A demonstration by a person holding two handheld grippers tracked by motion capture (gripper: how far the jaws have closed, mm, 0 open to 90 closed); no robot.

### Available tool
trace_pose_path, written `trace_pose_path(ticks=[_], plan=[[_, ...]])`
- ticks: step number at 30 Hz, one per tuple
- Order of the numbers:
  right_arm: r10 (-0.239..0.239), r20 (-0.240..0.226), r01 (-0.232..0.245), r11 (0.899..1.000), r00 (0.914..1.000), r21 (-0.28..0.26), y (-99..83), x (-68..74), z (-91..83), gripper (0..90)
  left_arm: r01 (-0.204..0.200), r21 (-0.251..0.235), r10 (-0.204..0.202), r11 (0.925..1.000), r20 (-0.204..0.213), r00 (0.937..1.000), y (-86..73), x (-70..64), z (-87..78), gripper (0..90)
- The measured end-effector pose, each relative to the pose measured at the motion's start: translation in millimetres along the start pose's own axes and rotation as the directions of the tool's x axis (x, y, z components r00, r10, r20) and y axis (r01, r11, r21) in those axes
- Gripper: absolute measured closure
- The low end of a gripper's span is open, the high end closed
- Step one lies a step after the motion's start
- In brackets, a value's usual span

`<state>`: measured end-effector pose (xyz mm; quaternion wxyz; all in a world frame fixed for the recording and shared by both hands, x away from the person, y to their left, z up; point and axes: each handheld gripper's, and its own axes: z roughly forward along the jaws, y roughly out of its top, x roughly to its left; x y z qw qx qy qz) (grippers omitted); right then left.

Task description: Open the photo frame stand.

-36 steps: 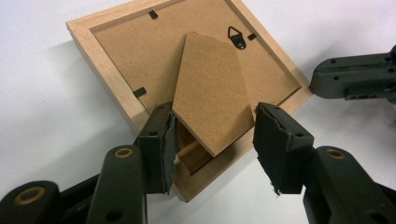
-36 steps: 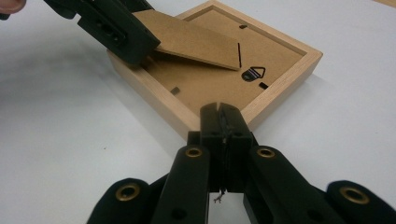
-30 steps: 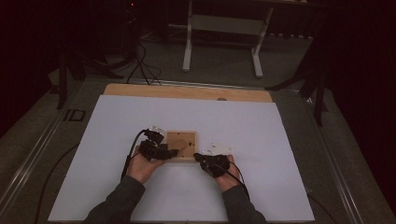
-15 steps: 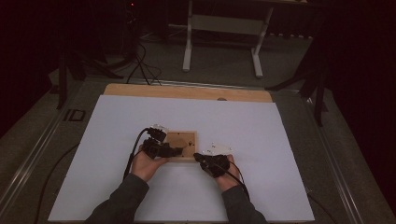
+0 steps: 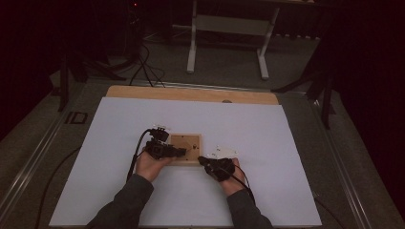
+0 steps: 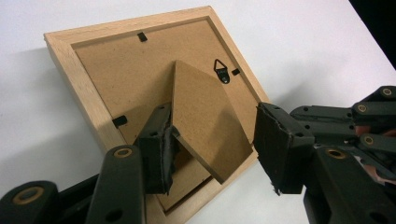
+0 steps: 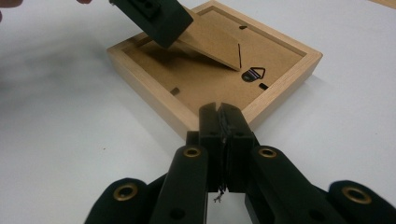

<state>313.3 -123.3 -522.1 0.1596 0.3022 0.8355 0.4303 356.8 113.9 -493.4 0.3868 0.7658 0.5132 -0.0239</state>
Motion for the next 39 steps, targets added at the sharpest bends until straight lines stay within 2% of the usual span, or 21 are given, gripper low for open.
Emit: trace_pose_path(ticks=[7,14,18,21,29,35,39], plan=[[-0.001,0.000,0.001,1.000,1.0000,0.001,0.1,0.0,0.0,88.1,0.026,0.008,-0.026,0.9996,0.020,0.9995,3.0,2.6,2.7,54.7],[0.000,0.000,0.000,1.000,1.0000,0.000,0.0,0.0,0.1,87.7,0.056,0.006,-0.056,0.9984,0.045,0.9974,4.9,5.6,2.7,53.4],[0.000,0.000,0.000,1.000,1.0000,-0.001,0.0,0.0,0.1,87.7,0.074,0.010,-0.074,0.9972,0.046,0.9962,6.2,8.5,3.5,52.9],[0.000,-0.001,0.000,1.000,1.0000,-0.001,0.0,-0.1,0.1,87.6,0.080,0.014,-0.080,0.9967,0.044,0.9958,6.6,9.5,3.8,56.2],[0.000,-0.001,0.000,1.000,1.0000,-0.001,-0.1,0.0,0.2,86.7,0.071,0.022,-0.071,0.9973,0.031,0.9970,6.3,8.3,4.0,58.1],[-0.016,-0.008,0.016,1.000,0.9998,0.006,0.8,1.1,0.1,80.4,0.041,0.015,-0.041,0.9991,0.016,0.9990,5.2,4.5,2.6,58.2],[-0.020,-0.008,0.021,1.000,0.9998,0.014,2.1,1.9,0.1,76.1,0.001,0.003,-0.001,1.0000,0.000,1.0000,3.8,-0.7,0.1,58.3]])
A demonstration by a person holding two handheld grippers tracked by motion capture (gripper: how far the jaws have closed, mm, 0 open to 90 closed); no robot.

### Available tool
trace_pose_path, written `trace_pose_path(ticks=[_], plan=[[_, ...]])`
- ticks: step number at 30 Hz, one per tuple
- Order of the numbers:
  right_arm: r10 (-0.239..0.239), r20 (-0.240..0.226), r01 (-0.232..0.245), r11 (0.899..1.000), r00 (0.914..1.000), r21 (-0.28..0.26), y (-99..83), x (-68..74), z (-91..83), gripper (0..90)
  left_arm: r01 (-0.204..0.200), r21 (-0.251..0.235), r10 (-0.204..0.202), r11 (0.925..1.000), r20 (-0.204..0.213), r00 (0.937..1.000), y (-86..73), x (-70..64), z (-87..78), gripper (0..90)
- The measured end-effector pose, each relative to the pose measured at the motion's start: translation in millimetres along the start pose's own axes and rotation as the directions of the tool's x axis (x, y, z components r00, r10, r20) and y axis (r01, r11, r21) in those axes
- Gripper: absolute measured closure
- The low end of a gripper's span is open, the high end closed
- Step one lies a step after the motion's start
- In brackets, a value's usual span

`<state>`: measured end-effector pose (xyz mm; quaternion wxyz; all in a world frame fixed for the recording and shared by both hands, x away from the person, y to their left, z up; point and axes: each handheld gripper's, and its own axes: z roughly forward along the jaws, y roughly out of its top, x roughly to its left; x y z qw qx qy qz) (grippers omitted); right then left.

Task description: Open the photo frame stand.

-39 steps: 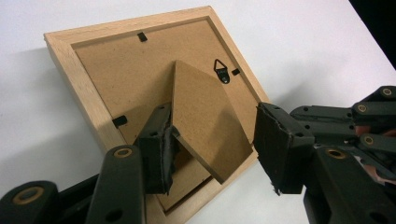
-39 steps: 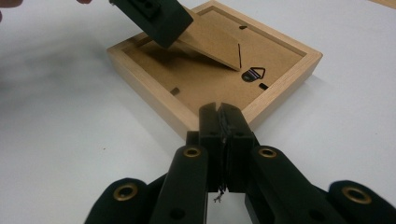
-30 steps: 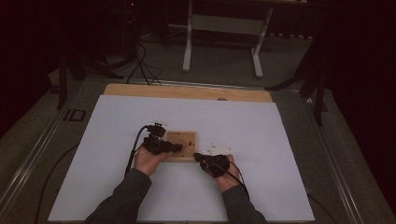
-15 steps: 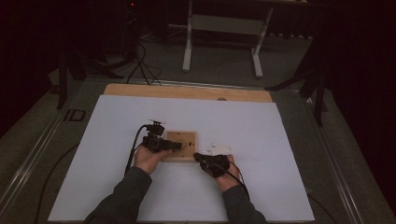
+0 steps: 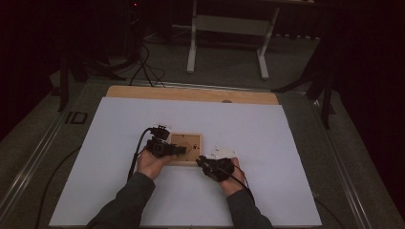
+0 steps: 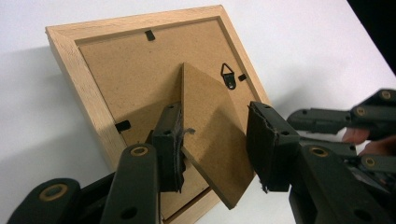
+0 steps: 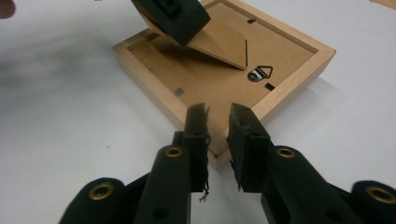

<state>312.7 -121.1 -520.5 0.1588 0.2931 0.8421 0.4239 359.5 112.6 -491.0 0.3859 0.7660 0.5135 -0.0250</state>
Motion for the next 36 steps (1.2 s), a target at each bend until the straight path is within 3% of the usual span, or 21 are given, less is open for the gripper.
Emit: trace_pose_path(ticks=[2,6,14,17,24,29,36], plan=[[0.005,0.003,-0.005,1.000,1.0000,-0.003,0.2,-0.4,-0.2,75.0,-0.009,-0.003,0.009,1.0000,-0.004,0.9999,-0.4,-1.5,-0.8,58.3],[0.028,0.018,-0.028,0.999,0.9994,-0.023,3.1,-5.8,-5.8,68.6,-0.068,-0.020,0.067,0.9975,-0.030,0.9973,-3.9,-9.3,-4.7,58.5],[0.053,0.014,-0.052,0.998,0.9985,-0.039,6.1,-10.0,-9.5,62.7,-0.123,-0.036,0.121,0.9918,-0.060,0.9909,-9.6,-17.4,-8.6,58.6],[0.057,0.014,-0.057,0.998,0.9983,-0.039,7.1,-10.7,-9.3,60.8,-0.173,-0.058,0.168,0.9832,-0.082,0.9824,-16.2,-22.6,-11.1,58.6],[0.080,0.013,-0.079,0.995,0.9967,-0.052,9.3,-14.4,-10.4,61.1,-0.220,-0.082,0.211,0.9722,-0.100,0.9723,-24.6,-26.7,-13.8,58.7],[0.106,0.001,-0.106,0.993,0.9944,-0.055,11.3,-17.7,-11.3,60.8,-0.261,-0.108,0.248,0.9594,-0.116,0.9617,-32.8,-29.3,-15.3,58.9],[0.120,-0.015,-0.121,0.991,0.9926,-0.053,14.1,-18.4,-9.5,57.1,-0.336,-0.131,0.316,0.9329,-0.150,0.9368,-46.1,-34.2,-18.0,58.7]])
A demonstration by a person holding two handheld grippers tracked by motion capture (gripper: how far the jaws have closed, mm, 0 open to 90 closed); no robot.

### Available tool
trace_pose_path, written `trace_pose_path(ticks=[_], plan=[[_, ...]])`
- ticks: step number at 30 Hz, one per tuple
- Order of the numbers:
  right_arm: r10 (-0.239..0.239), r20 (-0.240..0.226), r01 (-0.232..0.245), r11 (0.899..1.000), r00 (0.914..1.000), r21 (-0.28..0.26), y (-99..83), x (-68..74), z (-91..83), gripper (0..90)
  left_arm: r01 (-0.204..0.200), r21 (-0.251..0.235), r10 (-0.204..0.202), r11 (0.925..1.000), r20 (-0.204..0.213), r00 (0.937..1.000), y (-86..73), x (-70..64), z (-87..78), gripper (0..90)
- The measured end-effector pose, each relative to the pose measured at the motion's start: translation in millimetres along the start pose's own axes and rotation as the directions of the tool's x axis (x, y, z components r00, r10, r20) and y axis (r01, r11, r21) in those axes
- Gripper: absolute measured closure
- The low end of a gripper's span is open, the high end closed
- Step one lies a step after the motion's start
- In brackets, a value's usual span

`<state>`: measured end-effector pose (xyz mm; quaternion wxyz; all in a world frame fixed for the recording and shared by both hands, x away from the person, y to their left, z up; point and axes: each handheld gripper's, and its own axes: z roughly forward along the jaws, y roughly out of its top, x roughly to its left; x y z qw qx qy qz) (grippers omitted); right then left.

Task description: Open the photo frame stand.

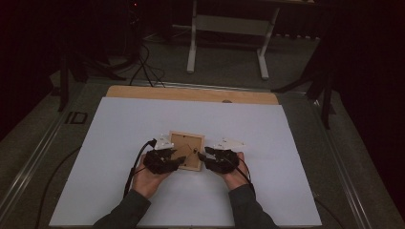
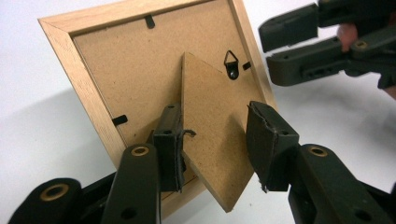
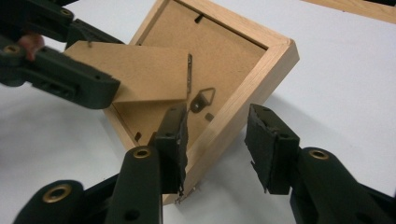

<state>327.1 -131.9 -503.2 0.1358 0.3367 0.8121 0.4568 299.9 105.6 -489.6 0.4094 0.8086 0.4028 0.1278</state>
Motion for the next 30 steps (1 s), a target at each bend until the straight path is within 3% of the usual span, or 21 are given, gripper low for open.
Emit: trace_pose_path(ticks=[5,11,16,25,30], plan=[[0.023,-0.026,-0.023,1.000,0.9994,-0.002,1.0,-2.1,3.9,53.5,-0.048,-0.005,0.048,0.9988,-0.019,0.9987,-6.9,-6.2,-4.0,58.8],[0.050,-0.051,-0.050,0.999,0.9974,0.004,1.4,-5.1,9.3,49.5,-0.066,0.000,0.066,0.9978,-0.012,0.9977,-13.4,-8.0,-8.1,59.5],[0.074,-0.094,-0.075,0.997,0.9928,-0.003,1.0,-8.3,13.5,48.2,-0.064,0.005,0.064,0.9979,-0.003,0.9980,-16.1,-7.0,-10.0,60.1],[0.057,-0.102,-0.059,0.998,0.9932,-0.012,3.1,-5.9,10.3,51.8,-0.034,0.028,0.033,0.9990,0.037,0.9988,-17.8,-0.7,-8.9,61.0],[0.072,-0.132,-0.076,0.997,0.9886,-0.023,3.1,-8.7,11.1,47.4,-0.034,0.031,0.033,0.9989,0.049,0.9982,-17.7,0.9,-9.3,61.5]])
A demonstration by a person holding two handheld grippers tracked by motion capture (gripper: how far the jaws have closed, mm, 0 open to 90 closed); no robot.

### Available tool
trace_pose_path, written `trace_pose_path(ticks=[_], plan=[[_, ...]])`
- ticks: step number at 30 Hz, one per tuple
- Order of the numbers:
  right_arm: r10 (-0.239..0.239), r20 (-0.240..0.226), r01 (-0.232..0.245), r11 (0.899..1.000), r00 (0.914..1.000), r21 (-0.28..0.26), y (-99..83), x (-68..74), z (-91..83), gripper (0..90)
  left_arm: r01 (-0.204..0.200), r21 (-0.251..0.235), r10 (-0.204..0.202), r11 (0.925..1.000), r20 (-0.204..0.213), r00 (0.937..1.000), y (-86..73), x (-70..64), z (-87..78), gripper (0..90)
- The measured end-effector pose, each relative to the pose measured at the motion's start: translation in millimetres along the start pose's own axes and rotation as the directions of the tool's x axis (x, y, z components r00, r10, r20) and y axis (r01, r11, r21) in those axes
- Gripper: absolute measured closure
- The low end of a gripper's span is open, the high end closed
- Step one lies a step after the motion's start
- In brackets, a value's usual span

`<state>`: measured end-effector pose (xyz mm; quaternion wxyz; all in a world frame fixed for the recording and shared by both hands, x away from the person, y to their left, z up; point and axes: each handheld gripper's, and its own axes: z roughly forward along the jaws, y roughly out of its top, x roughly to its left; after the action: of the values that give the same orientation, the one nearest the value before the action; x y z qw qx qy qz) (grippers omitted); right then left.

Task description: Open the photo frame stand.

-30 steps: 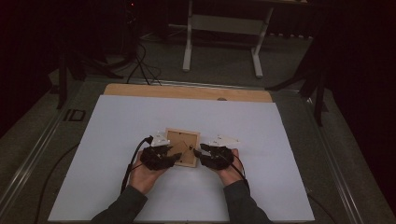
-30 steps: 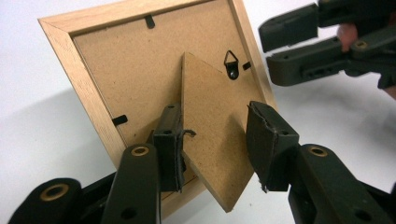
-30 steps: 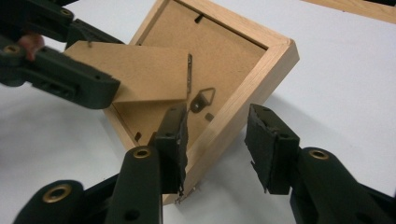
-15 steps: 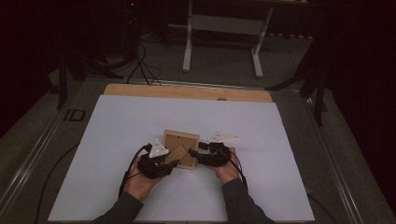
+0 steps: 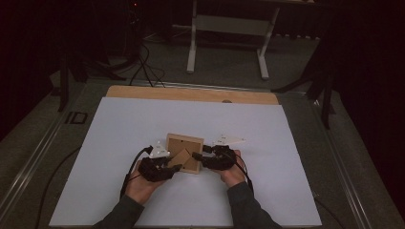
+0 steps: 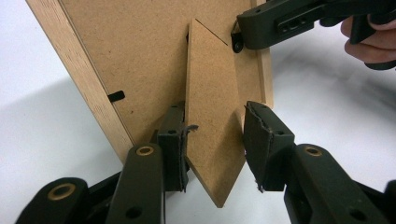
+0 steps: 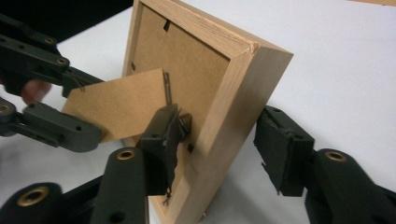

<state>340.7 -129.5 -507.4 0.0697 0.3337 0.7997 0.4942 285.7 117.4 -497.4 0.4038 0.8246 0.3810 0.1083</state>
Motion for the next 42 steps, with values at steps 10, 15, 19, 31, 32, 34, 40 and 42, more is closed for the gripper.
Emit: trace_pose_path(ticks=[10,15,19,31,32,34,40,42], plan=[[-0.018,-0.022,0.018,1.000,0.9996,0.002,0.5,1.9,-0.6,52.6,0.002,0.047,-0.003,0.9989,0.016,0.9999,-1.2,3.4,1.4,62.5],[-0.035,-0.023,0.034,0.999,0.9991,-0.021,2.0,3.2,-4.3,57.6,0.012,0.058,-0.012,0.9983,0.001,0.9999,-1.9,5.9,2.6,64.1],[-0.047,-0.027,0.046,0.998,0.9985,-0.042,3.4,3.4,-7.9,60.1,0.019,0.050,-0.019,0.9986,-0.013,0.9997,-2.3,7.8,4.4,66.4],[-0.091,-0.002,0.091,0.994,0.9959,-0.058,5.6,7.0,-11.9,59.2,0.017,0.053,-0.014,0.9984,-0.039,0.9991,-2.0,10.0,11.1,66.2],[-0.089,-0.002,0.089,0.994,0.9960,-0.059,5.9,6.9,-12.4,59.2,0.017,0.051,-0.015,0.9985,-0.040,0.9991,-1.9,9.9,11.5,66.2],[-0.088,0.000,0.087,0.994,0.9962,-0.063,6.2,6.8,-12.9,59.0,0.015,0.049,-0.013,0.9987,-0.045,0.9989,-1.9,9.4,12.5,66.3],[-0.091,0.011,0.092,0.993,0.9958,-0.068,7.0,7.2,-14.4,58.2,0.012,0.045,-0.009,0.9989,-0.053,0.9986,-1.7,9.7,16.0,66.4],[-0.093,0.013,0.094,0.993,0.9956,-0.068,7.1,7.4,-14.7,58.0,0.013,0.041,-0.011,0.9991,-0.054,0.9985,-1.7,10.3,17.2,66.3]])
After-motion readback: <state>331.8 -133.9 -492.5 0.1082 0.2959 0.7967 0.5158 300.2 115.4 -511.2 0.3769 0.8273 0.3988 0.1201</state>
